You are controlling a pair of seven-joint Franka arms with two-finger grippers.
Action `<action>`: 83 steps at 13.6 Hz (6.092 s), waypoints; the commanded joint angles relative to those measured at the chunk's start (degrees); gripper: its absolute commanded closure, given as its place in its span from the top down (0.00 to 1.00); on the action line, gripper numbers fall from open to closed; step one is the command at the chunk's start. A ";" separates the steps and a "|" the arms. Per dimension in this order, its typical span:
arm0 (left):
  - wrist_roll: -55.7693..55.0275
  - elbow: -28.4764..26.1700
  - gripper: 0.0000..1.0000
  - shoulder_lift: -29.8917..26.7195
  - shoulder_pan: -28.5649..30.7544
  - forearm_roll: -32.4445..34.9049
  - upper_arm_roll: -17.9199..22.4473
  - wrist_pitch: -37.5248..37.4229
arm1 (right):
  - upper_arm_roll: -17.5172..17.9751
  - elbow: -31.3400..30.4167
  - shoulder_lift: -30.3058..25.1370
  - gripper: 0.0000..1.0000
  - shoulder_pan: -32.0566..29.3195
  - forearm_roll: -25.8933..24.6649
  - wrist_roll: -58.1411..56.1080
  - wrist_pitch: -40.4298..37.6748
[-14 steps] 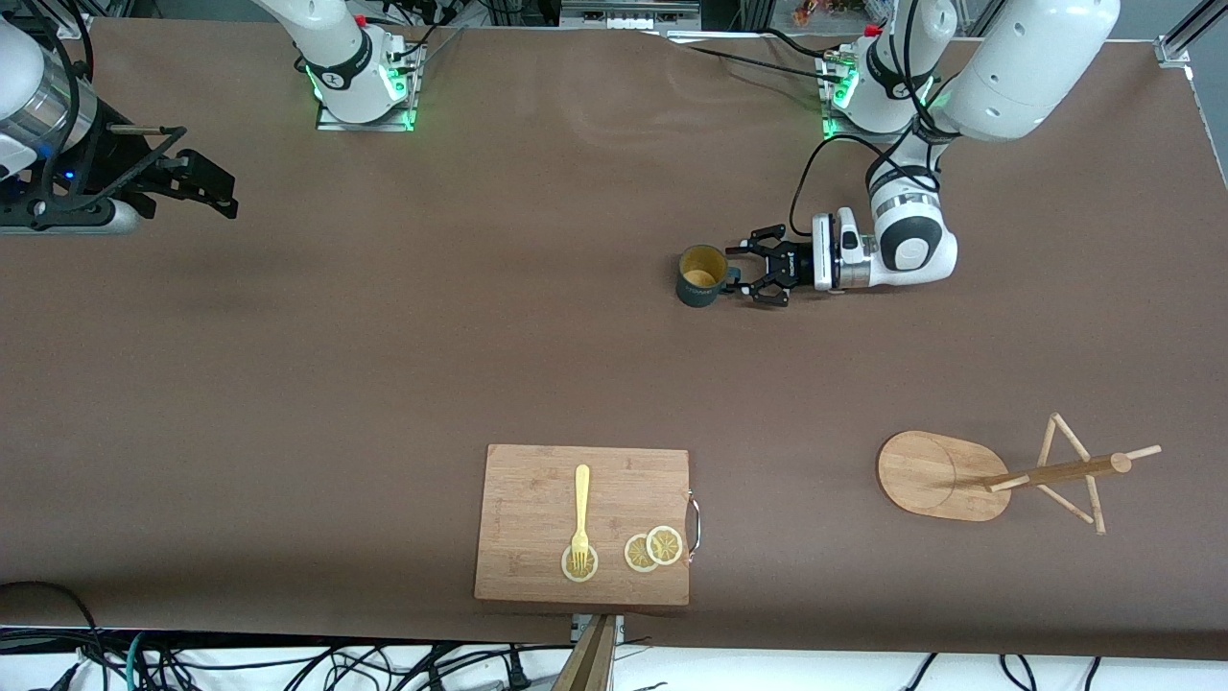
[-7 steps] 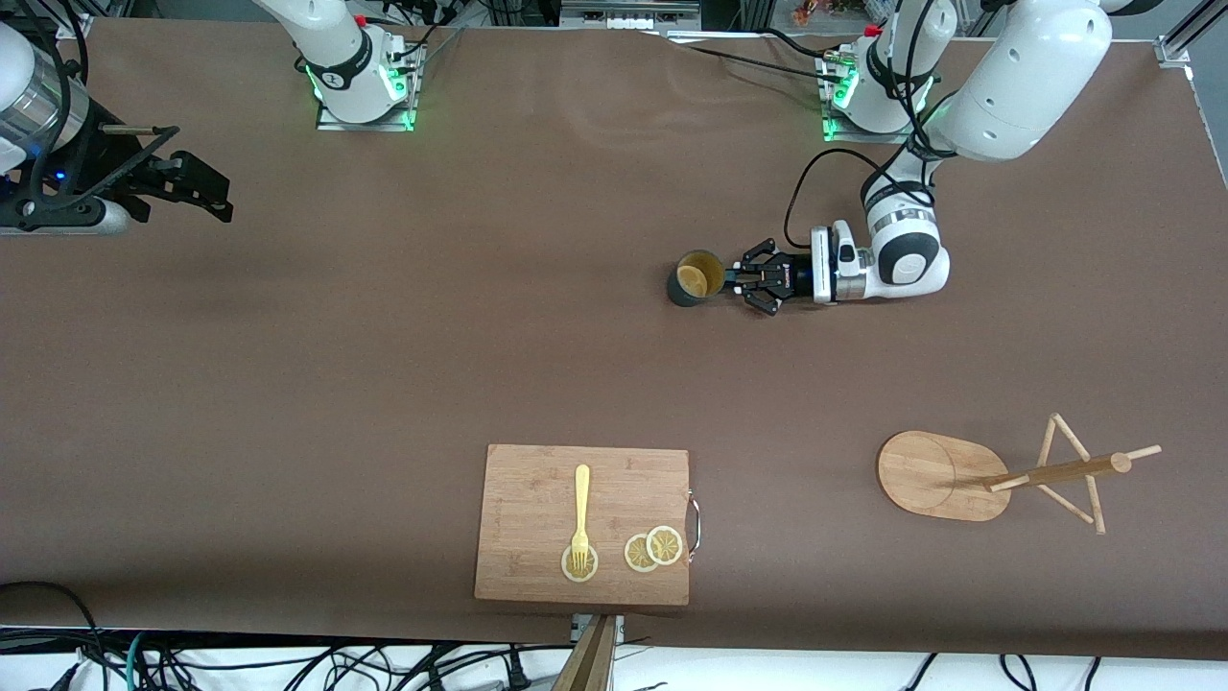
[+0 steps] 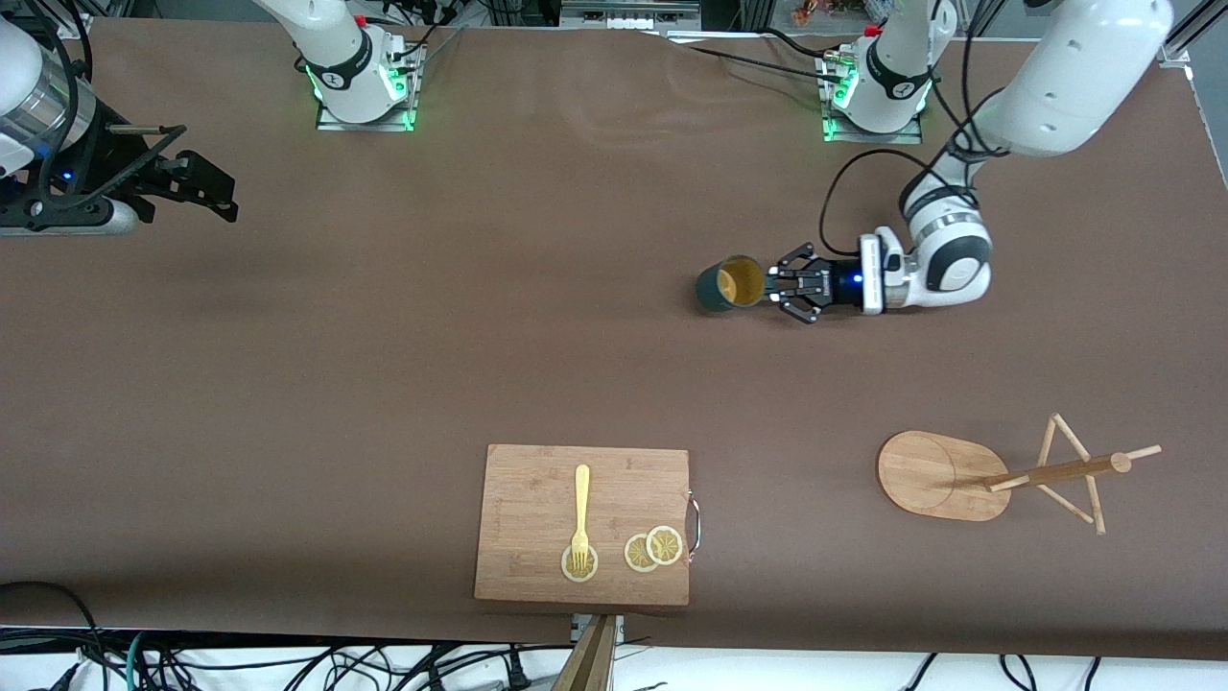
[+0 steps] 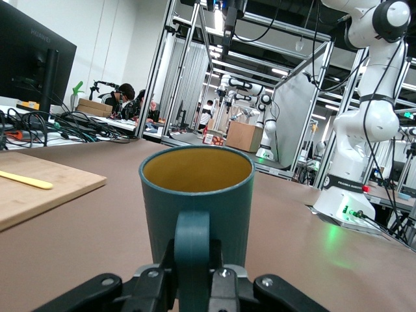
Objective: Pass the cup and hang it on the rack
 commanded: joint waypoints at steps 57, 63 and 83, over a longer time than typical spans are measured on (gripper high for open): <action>-131.53 57.25 1.00 15.59 31.65 32.27 0.13 -19.51 | 0.95 1.23 0.56 1.00 -0.86 -0.44 -0.82 -0.69; -131.18 56.03 1.00 0.39 26.65 63.65 -2.23 -19.08 | 0.95 1.23 0.56 1.00 -0.86 -0.44 -0.82 -0.69; -147.68 30.46 1.00 -31.44 -9.30 89.17 3.12 8.86 | 0.95 1.23 0.47 1.00 -0.86 -0.44 -0.82 -0.69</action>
